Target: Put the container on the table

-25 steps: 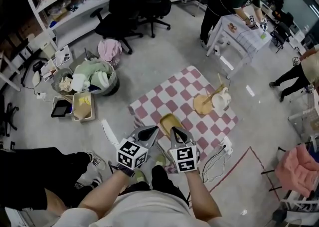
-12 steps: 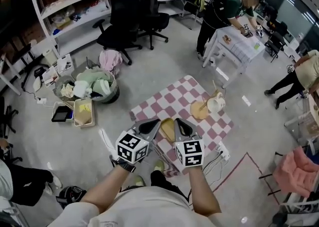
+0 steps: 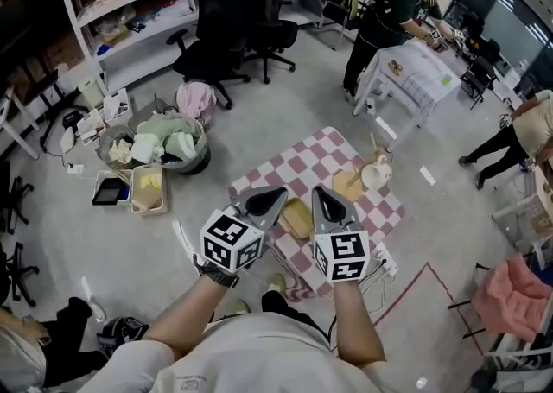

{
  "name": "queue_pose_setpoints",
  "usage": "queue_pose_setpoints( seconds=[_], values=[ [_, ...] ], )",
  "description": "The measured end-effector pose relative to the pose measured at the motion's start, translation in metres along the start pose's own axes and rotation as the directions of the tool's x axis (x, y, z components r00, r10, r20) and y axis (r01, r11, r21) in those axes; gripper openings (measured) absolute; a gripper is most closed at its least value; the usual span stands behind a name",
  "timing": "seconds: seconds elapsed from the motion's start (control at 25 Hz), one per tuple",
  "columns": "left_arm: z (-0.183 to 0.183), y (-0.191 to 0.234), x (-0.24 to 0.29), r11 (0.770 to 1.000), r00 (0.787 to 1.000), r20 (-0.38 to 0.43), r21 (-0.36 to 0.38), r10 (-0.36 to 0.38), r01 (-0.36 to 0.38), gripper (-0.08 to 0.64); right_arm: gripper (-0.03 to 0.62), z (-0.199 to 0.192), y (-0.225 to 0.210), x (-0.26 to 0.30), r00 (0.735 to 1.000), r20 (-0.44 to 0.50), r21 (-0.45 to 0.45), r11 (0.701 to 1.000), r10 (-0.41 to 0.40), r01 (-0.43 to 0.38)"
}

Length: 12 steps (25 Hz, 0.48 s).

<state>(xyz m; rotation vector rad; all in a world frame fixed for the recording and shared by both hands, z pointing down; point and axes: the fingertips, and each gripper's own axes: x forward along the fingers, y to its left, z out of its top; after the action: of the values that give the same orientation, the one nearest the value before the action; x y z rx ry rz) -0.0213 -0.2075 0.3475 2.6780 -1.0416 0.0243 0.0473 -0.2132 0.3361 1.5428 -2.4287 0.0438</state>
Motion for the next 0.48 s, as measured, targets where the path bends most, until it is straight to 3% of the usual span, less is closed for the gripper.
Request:
queue_pose_setpoints(
  seconds=[0.48],
  values=[
    [0.015, -0.012, -0.009, 1.000, 0.999, 0.046, 0.013, -0.004, 0.004, 0.006, 0.011, 0.012, 0.007, -0.013, 1.000, 0.027, -0.026, 1.000, -0.006, 0.007]
  ],
)
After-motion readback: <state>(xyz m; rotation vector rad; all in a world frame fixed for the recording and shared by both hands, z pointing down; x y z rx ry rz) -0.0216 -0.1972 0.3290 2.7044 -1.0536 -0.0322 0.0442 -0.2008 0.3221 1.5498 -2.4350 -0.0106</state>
